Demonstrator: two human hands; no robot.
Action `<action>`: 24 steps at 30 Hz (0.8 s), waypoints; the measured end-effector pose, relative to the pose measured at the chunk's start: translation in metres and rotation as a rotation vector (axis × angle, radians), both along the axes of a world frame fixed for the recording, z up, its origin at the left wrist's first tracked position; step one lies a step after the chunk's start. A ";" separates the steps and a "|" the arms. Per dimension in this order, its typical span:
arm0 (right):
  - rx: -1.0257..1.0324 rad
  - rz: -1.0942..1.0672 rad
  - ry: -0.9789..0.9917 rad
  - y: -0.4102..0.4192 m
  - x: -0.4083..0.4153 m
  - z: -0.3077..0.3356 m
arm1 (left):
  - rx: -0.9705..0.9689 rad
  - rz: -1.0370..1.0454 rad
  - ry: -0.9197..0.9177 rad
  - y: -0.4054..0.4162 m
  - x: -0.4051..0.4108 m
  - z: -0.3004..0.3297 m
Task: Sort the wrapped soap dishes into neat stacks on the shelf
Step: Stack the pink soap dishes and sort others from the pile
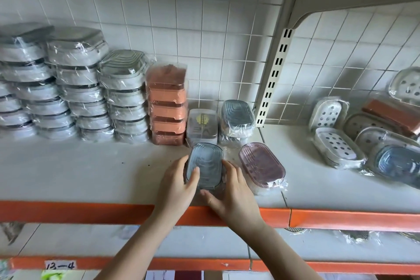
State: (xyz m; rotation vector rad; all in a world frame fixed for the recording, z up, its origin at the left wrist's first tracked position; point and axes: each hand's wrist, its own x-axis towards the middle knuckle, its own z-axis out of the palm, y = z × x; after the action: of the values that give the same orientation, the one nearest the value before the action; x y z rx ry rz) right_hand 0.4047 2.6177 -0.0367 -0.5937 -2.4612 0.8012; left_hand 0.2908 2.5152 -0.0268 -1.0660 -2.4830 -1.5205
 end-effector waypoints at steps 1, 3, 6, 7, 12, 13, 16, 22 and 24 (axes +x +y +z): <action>0.000 0.000 0.021 0.000 0.001 0.000 | 0.008 -0.010 -0.008 0.000 -0.001 -0.001; 0.014 0.003 0.073 -0.001 0.002 -0.002 | 0.042 -0.024 -0.017 -0.001 -0.002 -0.004; 0.022 0.031 0.150 -0.002 0.004 -0.002 | 0.118 -0.037 0.022 -0.004 -0.001 -0.007; 0.014 0.047 0.179 -0.001 0.005 -0.002 | 0.143 -0.039 0.045 -0.005 0.000 -0.005; -0.013 0.097 0.326 0.007 0.008 0.012 | 0.254 -0.104 0.129 0.005 0.004 0.013; -0.008 0.100 0.355 0.010 0.008 0.018 | 0.274 -0.127 0.142 0.009 0.004 0.018; 0.028 0.092 0.414 0.027 0.006 0.036 | 0.309 -0.206 0.156 0.026 0.002 0.035; -0.029 0.060 0.400 0.081 -0.004 0.060 | 0.212 -0.352 0.148 0.066 -0.014 0.061; -0.065 0.052 0.347 0.095 -0.006 0.069 | 0.184 -0.358 0.053 0.078 -0.020 0.064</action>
State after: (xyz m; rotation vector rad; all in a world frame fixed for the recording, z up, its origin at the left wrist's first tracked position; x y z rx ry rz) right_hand 0.3982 2.7131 0.0321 -0.3767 -2.1475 0.9224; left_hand 0.2708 2.5932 0.0377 -1.5539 -2.1491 -1.7386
